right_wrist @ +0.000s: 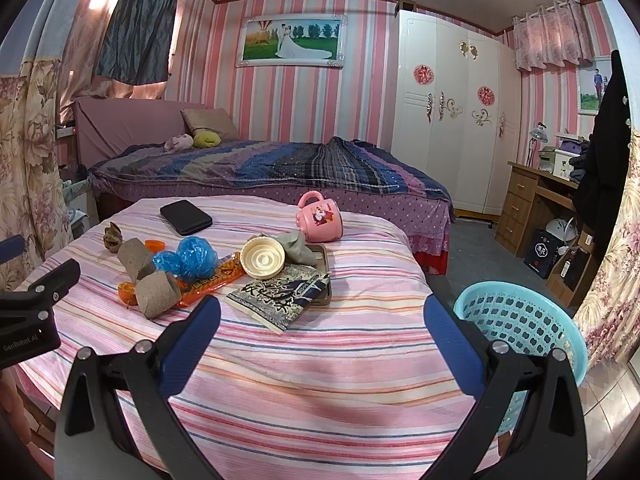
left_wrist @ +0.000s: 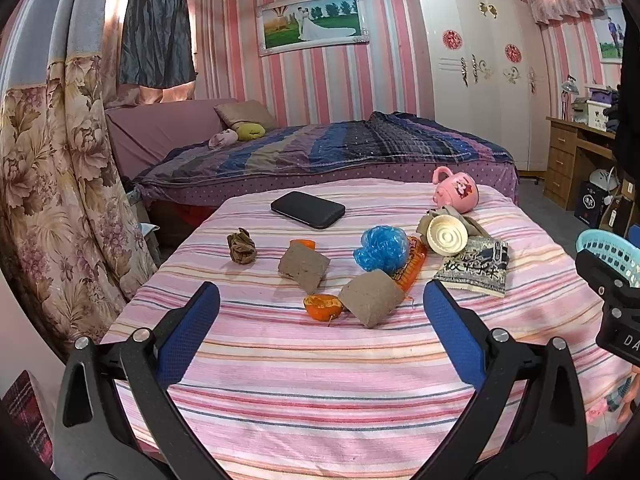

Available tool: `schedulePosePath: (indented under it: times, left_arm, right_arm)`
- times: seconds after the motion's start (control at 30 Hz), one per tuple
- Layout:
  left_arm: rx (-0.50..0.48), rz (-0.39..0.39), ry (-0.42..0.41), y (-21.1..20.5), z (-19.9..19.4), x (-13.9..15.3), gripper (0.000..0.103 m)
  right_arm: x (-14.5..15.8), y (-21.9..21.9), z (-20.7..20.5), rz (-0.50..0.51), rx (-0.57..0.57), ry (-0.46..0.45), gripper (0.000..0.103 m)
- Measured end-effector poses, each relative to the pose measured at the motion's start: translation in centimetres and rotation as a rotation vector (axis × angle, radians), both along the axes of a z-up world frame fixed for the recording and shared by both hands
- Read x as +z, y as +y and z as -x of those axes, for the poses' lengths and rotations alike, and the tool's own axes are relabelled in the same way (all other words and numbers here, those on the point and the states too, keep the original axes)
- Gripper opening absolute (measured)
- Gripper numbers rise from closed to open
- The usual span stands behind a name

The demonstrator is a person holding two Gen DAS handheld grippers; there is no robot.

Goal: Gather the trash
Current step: 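Approach the trash on the bed with both tools open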

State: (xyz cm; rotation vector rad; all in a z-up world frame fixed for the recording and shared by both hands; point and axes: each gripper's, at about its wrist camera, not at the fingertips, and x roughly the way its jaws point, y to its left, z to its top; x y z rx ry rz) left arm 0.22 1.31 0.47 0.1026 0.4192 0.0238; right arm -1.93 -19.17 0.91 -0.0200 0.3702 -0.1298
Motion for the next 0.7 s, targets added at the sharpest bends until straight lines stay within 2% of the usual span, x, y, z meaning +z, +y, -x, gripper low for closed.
schedulePosePath:
  times: [0.13, 0.43, 0.6, 0.7]
  left_arm:
    - [0.002, 0.032, 0.002, 0.5, -0.5, 0.9, 0.098]
    - [0.005, 0.004, -0.051, 1.3, -1.4, 3.3, 0.098]
    - [0.003, 0.005, -0.046, 2.6, -3.6, 3.7, 0.098]
    - [0.022, 0.013, -0.026, 3.9, -4.7, 2.9, 0.098]
  right_arm:
    - [1.3, -0.2, -0.3, 0.018, -0.001, -0.01, 0.099]
    - [4.9, 0.0, -2.5, 0.001, 0.024, -0.061, 0.099]
    - [5.4, -0.5, -4.9, -0.051, 0.017, -0.06, 0.099]
    - [4.5, -0.6, -6.7, -0.058, 0.027, -0.035, 0.099]
